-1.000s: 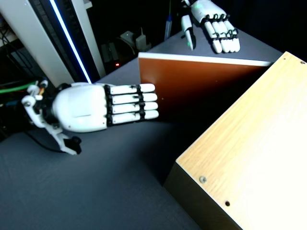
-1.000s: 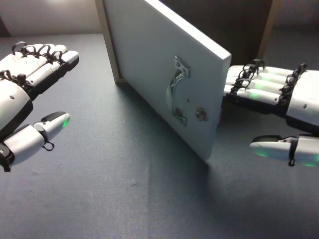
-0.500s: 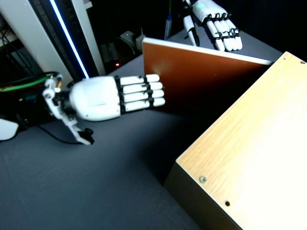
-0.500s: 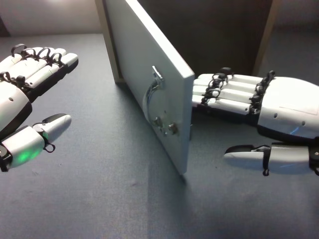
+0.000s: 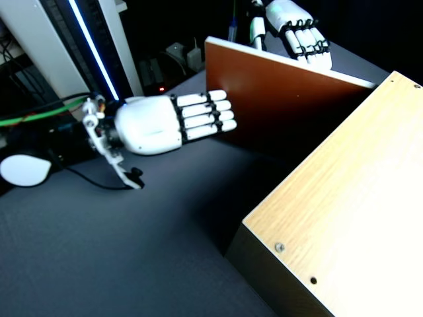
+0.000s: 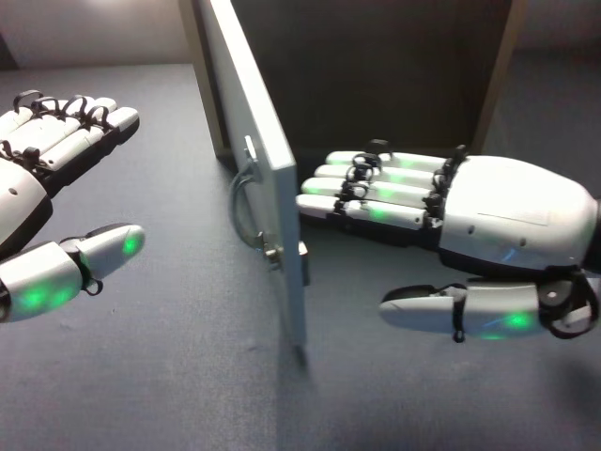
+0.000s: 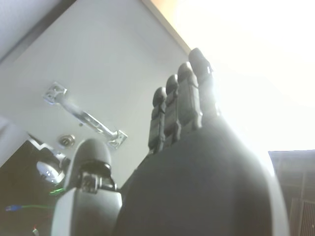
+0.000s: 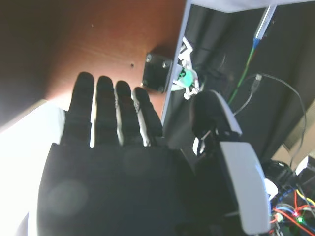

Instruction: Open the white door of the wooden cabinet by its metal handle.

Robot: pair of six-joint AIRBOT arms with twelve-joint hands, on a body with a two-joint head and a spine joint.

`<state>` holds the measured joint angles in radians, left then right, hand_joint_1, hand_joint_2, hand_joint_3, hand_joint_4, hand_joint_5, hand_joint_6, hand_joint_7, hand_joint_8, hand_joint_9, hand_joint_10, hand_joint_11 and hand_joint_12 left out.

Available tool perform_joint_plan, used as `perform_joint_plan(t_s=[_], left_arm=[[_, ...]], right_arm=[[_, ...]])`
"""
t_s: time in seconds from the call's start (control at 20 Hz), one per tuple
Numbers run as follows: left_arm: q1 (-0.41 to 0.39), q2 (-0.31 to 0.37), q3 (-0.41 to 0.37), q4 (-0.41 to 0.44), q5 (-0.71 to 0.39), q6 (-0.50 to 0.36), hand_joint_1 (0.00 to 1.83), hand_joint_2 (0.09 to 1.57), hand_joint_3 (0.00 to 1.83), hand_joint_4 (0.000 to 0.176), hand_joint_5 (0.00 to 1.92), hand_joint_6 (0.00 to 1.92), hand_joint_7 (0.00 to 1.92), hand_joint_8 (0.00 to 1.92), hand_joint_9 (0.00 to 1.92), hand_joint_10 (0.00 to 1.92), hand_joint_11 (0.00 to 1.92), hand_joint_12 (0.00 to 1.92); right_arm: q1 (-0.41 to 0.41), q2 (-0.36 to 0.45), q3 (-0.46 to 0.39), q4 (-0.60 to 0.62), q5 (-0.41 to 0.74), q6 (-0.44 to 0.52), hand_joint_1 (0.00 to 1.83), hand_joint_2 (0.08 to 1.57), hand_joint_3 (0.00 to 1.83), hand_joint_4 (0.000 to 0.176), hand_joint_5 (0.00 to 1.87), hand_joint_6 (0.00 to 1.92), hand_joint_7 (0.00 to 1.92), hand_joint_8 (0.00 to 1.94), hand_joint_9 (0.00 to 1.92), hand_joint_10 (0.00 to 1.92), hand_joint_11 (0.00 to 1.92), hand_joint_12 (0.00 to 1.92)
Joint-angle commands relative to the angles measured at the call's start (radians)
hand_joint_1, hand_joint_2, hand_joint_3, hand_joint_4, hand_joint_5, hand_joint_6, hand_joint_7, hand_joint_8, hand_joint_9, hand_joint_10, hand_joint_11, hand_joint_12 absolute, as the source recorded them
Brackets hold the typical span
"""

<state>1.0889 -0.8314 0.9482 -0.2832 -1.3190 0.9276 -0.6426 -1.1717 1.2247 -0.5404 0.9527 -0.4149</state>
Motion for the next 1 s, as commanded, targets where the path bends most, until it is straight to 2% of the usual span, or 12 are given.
perform_joint_plan(t_s=[0.0, 0.05, 0.1, 0.15, 0.25, 0.3, 0.45, 0.55, 0.6, 0.7, 0.85, 0.95], left_arm=[[-0.006, 0.008, 0.001, -0.007, -0.124, 0.001, 0.15, 1.51, 0.04, 0.000, 0.05, 0.00, 0.00, 0.00, 0.00, 0.00, 0.00, 0.02], [-0.006, 0.008, 0.002, -0.008, -0.123, 0.001, 0.15, 1.51, 0.04, 0.000, 0.05, 0.00, 0.00, 0.00, 0.00, 0.00, 0.00, 0.02], [-0.006, 0.008, 0.002, -0.008, -0.122, 0.001, 0.03, 1.55, 0.05, 0.000, 0.08, 0.00, 0.06, 0.00, 0.03, 0.01, 0.00, 0.23], [-0.006, 0.008, 0.002, -0.009, -0.121, 0.001, 0.41, 1.53, 0.00, 0.000, 0.14, 0.01, 0.11, 0.00, 0.09, 0.01, 0.00, 0.35], [-0.006, 0.008, 0.004, -0.009, -0.121, 0.001, 0.47, 1.52, 0.00, 0.000, 0.15, 0.00, 0.12, 0.00, 0.10, 0.01, 0.00, 0.40], [-0.006, 0.007, 0.004, -0.009, -0.121, 0.001, 0.63, 1.49, 0.00, 0.000, 0.20, 0.02, 0.17, 0.02, 0.15, 0.03, 0.00, 0.61], [-0.006, 0.006, 0.006, -0.009, -0.119, 0.001, 0.68, 1.52, 0.00, 0.000, 0.24, 0.01, 0.22, 0.01, 0.18, 0.01, 0.00, 0.64], [-0.006, 0.006, 0.007, -0.009, -0.117, 0.001, 0.60, 1.50, 0.00, 0.000, 0.29, 0.01, 0.27, 0.01, 0.20, 0.01, 0.00, 0.59], [-0.006, 0.005, 0.008, -0.008, -0.117, 0.001, 0.52, 1.49, 0.00, 0.000, 0.26, 0.01, 0.27, 0.00, 0.23, 0.01, 0.00, 0.70], [-0.007, 0.004, 0.010, -0.007, -0.117, 0.001, 0.52, 1.49, 0.00, 0.000, 0.22, 0.00, 0.23, 0.00, 0.20, 0.01, 0.00, 0.66], [-0.010, 0.003, 0.012, -0.005, -0.114, 0.001, 0.64, 1.48, 0.00, 0.000, 0.19, 0.00, 0.17, 0.00, 0.17, 0.00, 0.00, 0.74], [-0.011, 0.001, 0.014, -0.003, -0.111, 0.001, 0.62, 1.48, 0.00, 0.000, 0.19, 0.00, 0.18, 0.00, 0.18, 0.00, 0.00, 0.71]], right_arm=[[0.018, -0.005, 0.004, 0.031, 0.120, 0.009, 0.43, 1.47, 0.00, 0.000, 0.04, 0.01, 0.03, 0.01, 0.00, 0.00, 0.00, 0.00], [0.026, -0.013, 0.005, 0.025, 0.120, 0.012, 0.43, 1.47, 0.00, 0.000, 0.04, 0.01, 0.03, 0.01, 0.00, 0.00, 0.00, 0.00], [0.029, -0.016, 0.006, 0.022, 0.120, 0.014, 0.47, 1.45, 0.00, 0.000, 0.04, 0.01, 0.03, 0.01, 0.00, 0.00, 0.00, 0.00], [0.035, -0.025, 0.007, 0.014, 0.121, 0.017, 0.58, 1.42, 0.00, 0.000, 0.06, 0.00, 0.05, 0.00, 0.00, 0.00, 0.00, 0.00], [0.046, -0.042, 0.008, -0.003, 0.121, 0.021, 0.60, 1.41, 0.00, 0.000, 0.05, 0.00, 0.05, 0.00, 0.00, 0.00, 0.00, 0.00], [0.051, -0.051, 0.010, -0.009, 0.120, 0.024, 0.57, 1.42, 0.00, 0.000, 0.04, 0.00, 0.03, 0.00, 0.00, 0.00, 0.00, 0.00], [0.069, -0.088, 0.025, -0.028, 0.120, 0.037, 0.62, 1.40, 0.00, 0.000, 0.08, 0.01, 0.10, 0.01, 0.07, 0.01, 0.06, 0.02], [0.077, -0.107, 0.029, -0.030, 0.120, 0.037, 0.57, 1.42, 0.00, 0.000, 0.13, 0.01, 0.16, 0.01, 0.11, 0.01, 0.10, 0.04], [0.083, -0.121, 0.032, -0.032, 0.121, 0.037, 0.22, 1.54, 0.03, 0.000, 0.09, 0.01, 0.09, 0.01, 0.05, 0.01, 0.05, 0.02], [0.091, -0.140, 0.034, -0.037, 0.121, 0.037, 0.18, 1.55, 0.01, 0.000, 0.08, 0.00, 0.08, 0.01, 0.05, 0.01, 0.04, 0.01], [0.099, -0.161, 0.035, -0.042, 0.121, 0.037, 0.45, 1.51, 0.00, 0.000, 0.07, 0.01, 0.05, 0.01, 0.04, 0.01, 0.02, 0.01], [0.103, -0.170, 0.037, -0.042, 0.121, 0.037, 0.32, 1.54, 0.00, 0.000, 0.00, 0.00, 0.00, 0.00, 0.00, 0.00, 0.00, 0.00]])
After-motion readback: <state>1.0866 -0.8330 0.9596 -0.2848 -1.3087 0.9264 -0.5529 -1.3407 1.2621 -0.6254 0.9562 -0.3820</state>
